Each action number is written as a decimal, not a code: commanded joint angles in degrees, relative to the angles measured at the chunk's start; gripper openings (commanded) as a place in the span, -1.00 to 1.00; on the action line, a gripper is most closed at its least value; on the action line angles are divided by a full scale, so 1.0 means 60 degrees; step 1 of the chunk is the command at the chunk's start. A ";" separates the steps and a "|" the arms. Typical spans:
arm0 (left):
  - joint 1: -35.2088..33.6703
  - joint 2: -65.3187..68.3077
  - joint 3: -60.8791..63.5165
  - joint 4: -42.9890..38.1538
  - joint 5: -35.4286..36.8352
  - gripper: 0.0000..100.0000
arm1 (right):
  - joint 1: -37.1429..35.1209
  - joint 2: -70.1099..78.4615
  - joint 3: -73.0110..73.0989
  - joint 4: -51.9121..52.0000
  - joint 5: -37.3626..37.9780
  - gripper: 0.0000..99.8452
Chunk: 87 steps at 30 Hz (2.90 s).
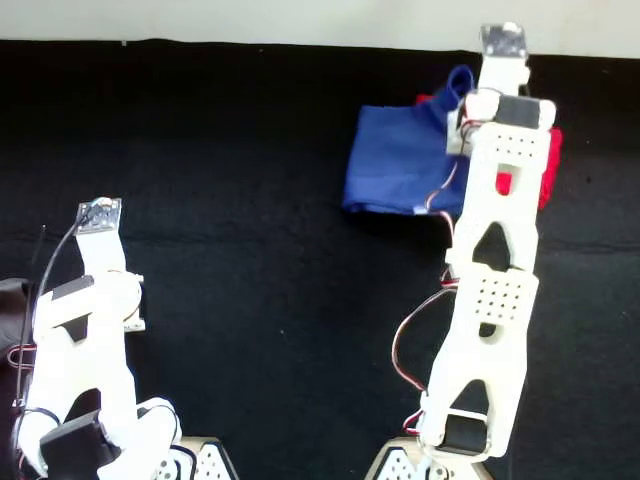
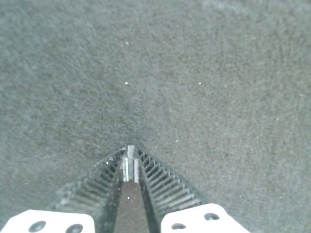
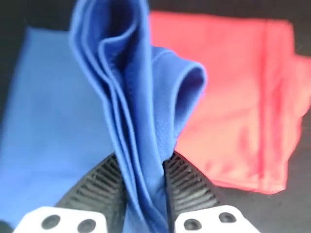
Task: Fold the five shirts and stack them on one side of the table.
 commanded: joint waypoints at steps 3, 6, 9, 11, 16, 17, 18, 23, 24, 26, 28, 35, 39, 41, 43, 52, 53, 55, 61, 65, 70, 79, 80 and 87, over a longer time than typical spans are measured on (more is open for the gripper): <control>-0.0066 0.0051 0.0022 -0.0190 -0.0044 -0.97 | -0.0652 -0.1209 -0.0872 -0.0403 0.1099 -0.99; -0.0066 0.0051 0.0022 -0.0190 -0.0044 -0.97 | -0.0652 -0.1429 -0.0916 -0.0799 0.1421 -0.99; -0.0066 0.0051 0.0022 -0.0190 -0.0044 -0.97 | -0.0183 -0.1736 -0.0828 -0.1179 0.1421 -0.99; -0.0066 0.0051 0.0022 -0.0190 -0.0044 -0.97 | 0.0256 -0.1839 -0.0813 -0.1355 0.1436 -0.99; -0.0066 0.0051 0.0022 -0.0190 -0.0044 -0.97 | 0.1092 -0.1736 -0.0476 -0.1663 0.1582 -0.99; -0.0066 0.0051 0.0022 -0.0190 -0.0044 -0.97 | 0.1179 -0.1678 -0.0256 -0.1766 0.1846 -0.99; -0.0037 0.0051 0.0022 -0.0190 -0.0044 -0.97 | 0.1267 -0.1590 -0.0022 -0.1853 0.2139 -0.99; 0.0022 0.0051 0.0022 -0.0190 -0.0044 -0.97 | 0.1502 -0.0974 0.1121 -0.2352 0.2828 -0.99; 0.0022 0.0051 0.0022 -0.0190 -0.0044 -0.97 | 0.1516 -0.0828 0.1209 -0.2381 0.2930 -0.99; 0.0022 0.0051 0.0022 -0.0190 -0.0044 -0.97 | 0.1531 -0.0608 0.1194 -0.2396 0.3048 -0.99; 0.0022 0.0051 0.0022 -0.0190 -0.0044 -0.97 | 0.1546 -0.0505 0.1179 -0.2410 0.3223 -0.99; 0.0022 0.0051 0.0022 -0.0190 -0.0044 -0.97 | 0.1795 -0.0462 0.1165 -0.3451 0.3341 -0.98; 0.0022 0.0051 0.0022 -0.0190 -0.0044 -0.97 | 0.2000 -0.0242 0.1370 -0.3612 0.3326 -0.98; 0.0022 0.0051 0.0022 -0.0190 -0.0044 -0.97 | 0.2073 -0.0066 0.1429 -0.3612 0.3326 -0.91; 0.0022 0.0051 0.0022 -0.0190 -0.0044 -0.97 | 0.2205 0.0022 0.1414 -0.3612 0.3297 -0.77; 0.0022 0.0051 0.0022 -0.0190 -0.0044 -0.97 | 0.2337 0.0095 0.0725 -0.3685 0.0689 -0.65; 0.0022 0.0051 0.0022 -0.0190 -0.0044 -0.97 | 0.2337 0.0110 0.0696 -0.3685 0.0410 -0.65; 0.0022 0.0051 0.0022 -0.0190 -0.0044 -0.97 | 0.2337 0.0125 0.0711 -0.3685 -0.0059 -0.65; 0.0022 0.0051 0.0022 -0.0190 -0.0044 -0.97 | 0.2352 0.0901 0.0974 -0.3670 -0.1040 -0.65; 0.0022 0.0051 0.0022 -0.0190 -0.0044 -0.97 | 0.2703 0.1722 0.0901 -0.3670 -0.2037 -0.65; 0.0022 0.0051 0.0022 -0.0190 -0.0044 -0.97 | 0.3143 0.1897 0.0886 -0.3626 -0.3692 -0.65; 0.0022 0.0051 0.0022 -0.0190 -0.0044 -0.97 | 0.2821 0.0388 0.0886 -0.3641 -0.3194 -0.65; 0.0022 0.0051 0.0022 -0.0190 -0.0044 -0.97 | 0.2733 0.0198 0.0886 -0.3626 -0.3194 -0.65; 0.0022 0.0051 0.0022 -0.0190 -0.0044 -0.97 | 0.2117 -0.0667 0.0886 -0.3597 -0.1846 -0.65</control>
